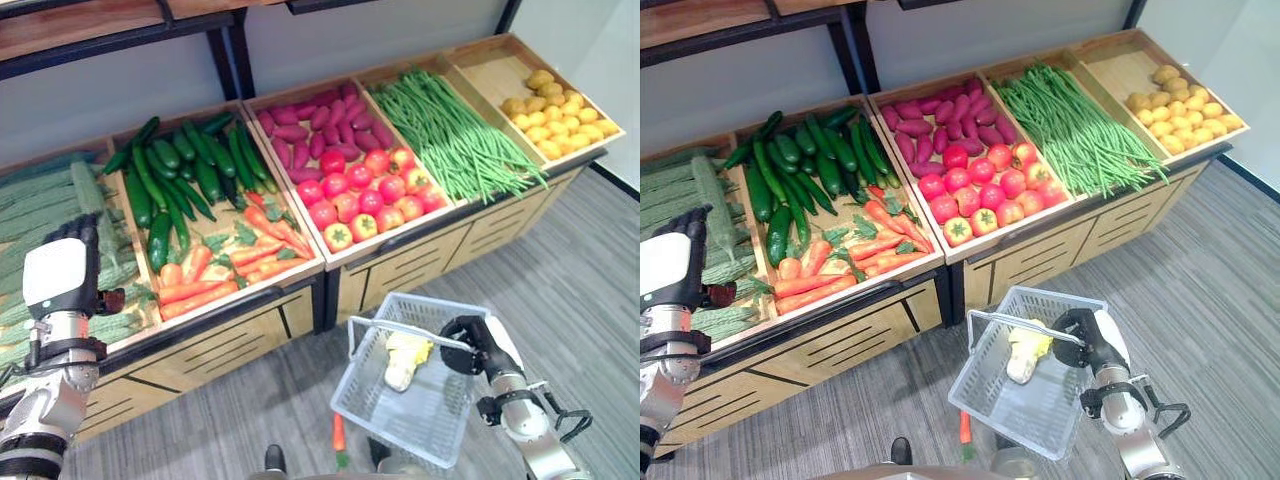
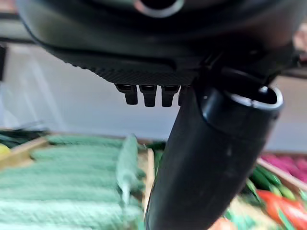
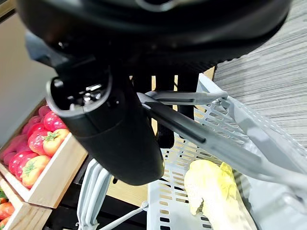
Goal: Get the vegetables into the basket
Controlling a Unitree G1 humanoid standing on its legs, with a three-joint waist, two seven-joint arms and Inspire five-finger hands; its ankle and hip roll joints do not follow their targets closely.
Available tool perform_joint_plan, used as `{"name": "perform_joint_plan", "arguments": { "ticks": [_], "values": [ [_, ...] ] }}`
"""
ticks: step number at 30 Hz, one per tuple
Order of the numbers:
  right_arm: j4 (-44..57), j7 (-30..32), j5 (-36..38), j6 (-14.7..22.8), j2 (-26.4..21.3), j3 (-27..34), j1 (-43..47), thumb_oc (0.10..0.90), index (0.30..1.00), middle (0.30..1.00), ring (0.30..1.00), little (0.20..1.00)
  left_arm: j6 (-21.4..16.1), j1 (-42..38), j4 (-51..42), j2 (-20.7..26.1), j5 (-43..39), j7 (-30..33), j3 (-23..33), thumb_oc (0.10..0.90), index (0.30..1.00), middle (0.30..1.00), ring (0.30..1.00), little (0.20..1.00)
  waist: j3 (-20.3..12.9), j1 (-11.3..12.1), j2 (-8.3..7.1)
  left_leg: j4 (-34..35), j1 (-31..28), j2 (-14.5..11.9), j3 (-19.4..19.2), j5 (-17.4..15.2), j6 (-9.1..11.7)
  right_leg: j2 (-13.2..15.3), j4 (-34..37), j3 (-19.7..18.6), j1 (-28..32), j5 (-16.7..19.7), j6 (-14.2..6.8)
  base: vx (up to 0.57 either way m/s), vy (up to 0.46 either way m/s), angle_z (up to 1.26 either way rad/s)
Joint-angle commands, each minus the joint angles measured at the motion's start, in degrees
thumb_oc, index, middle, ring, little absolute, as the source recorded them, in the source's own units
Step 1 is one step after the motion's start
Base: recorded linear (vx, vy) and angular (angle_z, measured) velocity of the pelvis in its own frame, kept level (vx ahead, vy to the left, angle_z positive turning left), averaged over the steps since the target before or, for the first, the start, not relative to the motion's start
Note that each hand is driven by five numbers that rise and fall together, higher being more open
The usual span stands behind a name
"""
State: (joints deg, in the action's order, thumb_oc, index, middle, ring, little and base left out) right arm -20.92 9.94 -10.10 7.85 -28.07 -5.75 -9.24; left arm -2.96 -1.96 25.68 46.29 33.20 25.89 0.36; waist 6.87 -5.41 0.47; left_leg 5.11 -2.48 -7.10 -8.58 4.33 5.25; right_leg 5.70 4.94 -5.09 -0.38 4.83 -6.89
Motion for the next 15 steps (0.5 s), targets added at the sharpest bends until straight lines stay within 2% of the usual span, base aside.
{"name": "perform_joint_plan", "arguments": {
  "ticks": [1, 6, 15],
  "values": [
    [5.7, 2.8, 4.0, 7.0, -2.6, 1.4, 7.0, 0.4, 0.3, 0.3, 0.3, 0.3, -0.9, -9.3, 1.0, 4.6, -0.8, 2.1, 1.3, 0.9, 1.0, 1.0, 1.0, 1.0, -3.1, 0.2, -1.7, -0.1, -1.8, -0.3, -0.2, -4.1, 0.8, 1.9, 0.1, 4.4, -1.2, 0.1, -3.0, -0.01, 0.014, -0.11],
    [4.9, 3.7, 4.5, 6.0, -2.1, 2.9, 6.9, 0.4, 0.3, 0.3, 0.3, 0.3, -0.9, -13.3, 0.4, 2.7, -2.7, 1.2, -1.9, 0.9, 1.0, 1.0, 1.0, 1.0, -1.7, -0.9, -1.49, -0.1, -0.5, -0.3, -1.1, -3.8, 0.7, 1.8, 0.1, 3.2, -3.5, 0.9, -3.2, -0.03, 0.018, -0.14],
    [3.5, 4.7, 4.9, 5.8, -1.7, 3.3, 7.7, 0.4, 0.3, 0.3, 0.3, 0.3, -0.5, -17.0, 2.3, 3.0, -1.8, 1.4, -5.3, 0.9, 1.0, 1.0, 1.0, 1.0, -0.1, -1.7, -1.47, -0.1, 1.4, -0.4, -1.7, -3.3, 0.6, 1.6, 0.1, 2.2, -6.3, 1.8, -3.3, -0.01, 0.004, -0.06]
  ]
}}
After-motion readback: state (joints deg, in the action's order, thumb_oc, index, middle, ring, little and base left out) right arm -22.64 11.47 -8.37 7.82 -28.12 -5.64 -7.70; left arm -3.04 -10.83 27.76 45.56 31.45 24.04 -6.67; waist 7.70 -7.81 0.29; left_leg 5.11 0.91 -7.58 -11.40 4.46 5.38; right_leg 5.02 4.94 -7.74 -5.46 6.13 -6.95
